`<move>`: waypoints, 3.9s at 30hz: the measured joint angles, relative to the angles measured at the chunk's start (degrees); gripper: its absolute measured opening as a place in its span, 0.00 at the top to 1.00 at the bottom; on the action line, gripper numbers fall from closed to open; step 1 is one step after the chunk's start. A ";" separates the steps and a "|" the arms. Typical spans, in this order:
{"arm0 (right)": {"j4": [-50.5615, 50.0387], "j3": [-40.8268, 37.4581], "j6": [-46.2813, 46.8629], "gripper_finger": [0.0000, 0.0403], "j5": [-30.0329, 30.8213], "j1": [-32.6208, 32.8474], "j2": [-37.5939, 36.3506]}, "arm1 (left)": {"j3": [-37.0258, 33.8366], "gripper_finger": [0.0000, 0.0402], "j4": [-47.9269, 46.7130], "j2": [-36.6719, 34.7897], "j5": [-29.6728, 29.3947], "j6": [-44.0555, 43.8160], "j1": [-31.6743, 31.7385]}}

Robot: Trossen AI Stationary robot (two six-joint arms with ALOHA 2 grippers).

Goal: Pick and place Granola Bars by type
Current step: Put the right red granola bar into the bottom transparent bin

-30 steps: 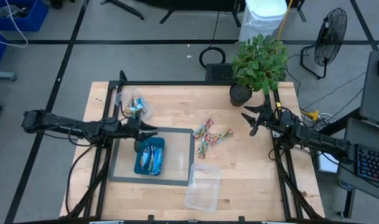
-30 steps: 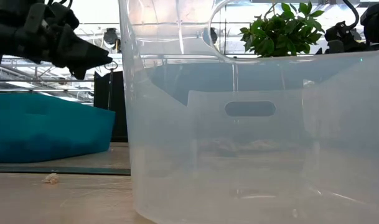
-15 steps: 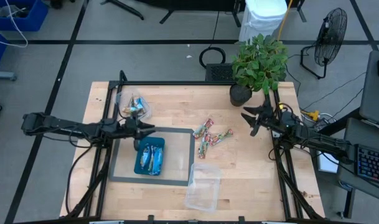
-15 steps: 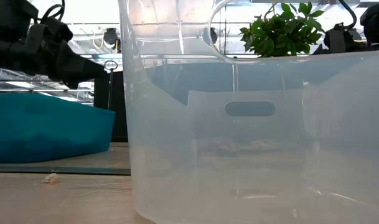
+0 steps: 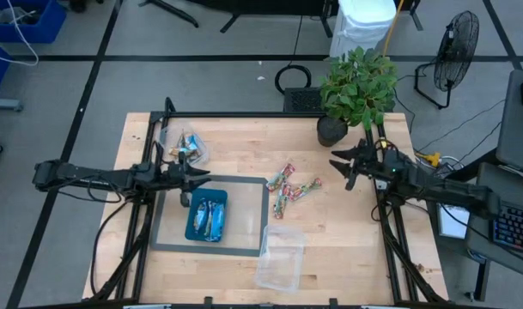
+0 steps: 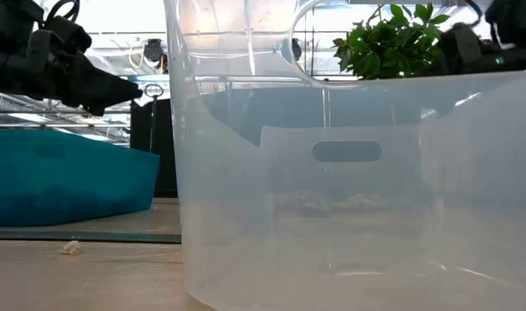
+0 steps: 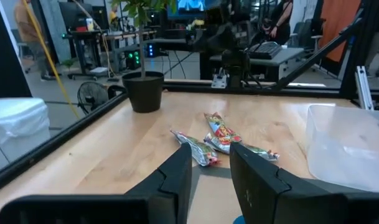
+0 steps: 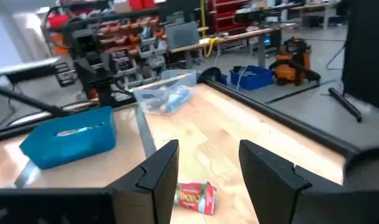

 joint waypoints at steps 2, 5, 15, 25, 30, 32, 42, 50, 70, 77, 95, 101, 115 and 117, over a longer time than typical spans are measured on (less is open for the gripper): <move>-2.32 3.60 -1.38 0.60 1.28 1.65 6.21 | 0.00 0.72 -0.37 -0.11 0.00 -0.72 0.00; -6.44 7.43 -2.24 0.60 1.39 4.71 18.51 | 0.00 0.72 -0.45 -0.11 -0.02 -2.08 0.00; -6.65 16.98 -7.90 0.60 3.42 16.89 54.86 | 0.01 0.72 -3.51 -0.11 -0.51 -3.86 0.00; -0.28 18.56 -10.29 0.60 8.91 18.03 65.77 | 0.02 0.72 -6.33 0.17 -1.78 -6.30 0.00; 0.13 18.56 -10.29 0.61 9.03 18.00 67.53 | 0.02 0.72 -6.55 0.17 -2.05 -6.51 0.00; 0.43 18.56 -9.90 0.63 9.02 18.00 67.77 | 0.02 0.72 -6.51 0.17 -2.11 -6.52 0.00; 1.95 18.56 -11.08 0.97 8.94 18.15 67.35 | 0.04 0.72 -6.56 0.17 -3.04 -7.62 0.00; 7.09 18.54 -14.86 0.99 8.90 18.41 63.59 | 0.04 0.72 -6.12 0.17 -3.42 -8.83 -0.02; 30.95 18.54 -13.02 1.00 -18.50 18.39 59.15 | 0.09 0.72 26.36 18.99 -1.08 5.30 -0.28; 37.20 18.55 -5.04 1.00 -31.77 25.48 59.24 | 0.09 0.72 26.22 22.28 -5.35 7.12 0.54; 14.18 37.96 -3.23 1.00 -19.48 39.08 75.47 | 0.09 0.72 25.72 22.68 -9.02 2.41 2.78; 18.36 42.29 0.01 1.00 -19.55 40.74 84.22 | 0.09 0.72 25.72 22.68 -5.60 0.34 2.78; 20.14 44.94 0.89 1.00 -19.52 40.73 90.37 | 0.07 0.72 25.41 22.68 -5.55 -1.81 2.77; 19.77 44.94 0.95 1.00 -19.34 40.71 90.34 | 0.07 0.72 25.43 22.68 -5.55 -1.77 2.78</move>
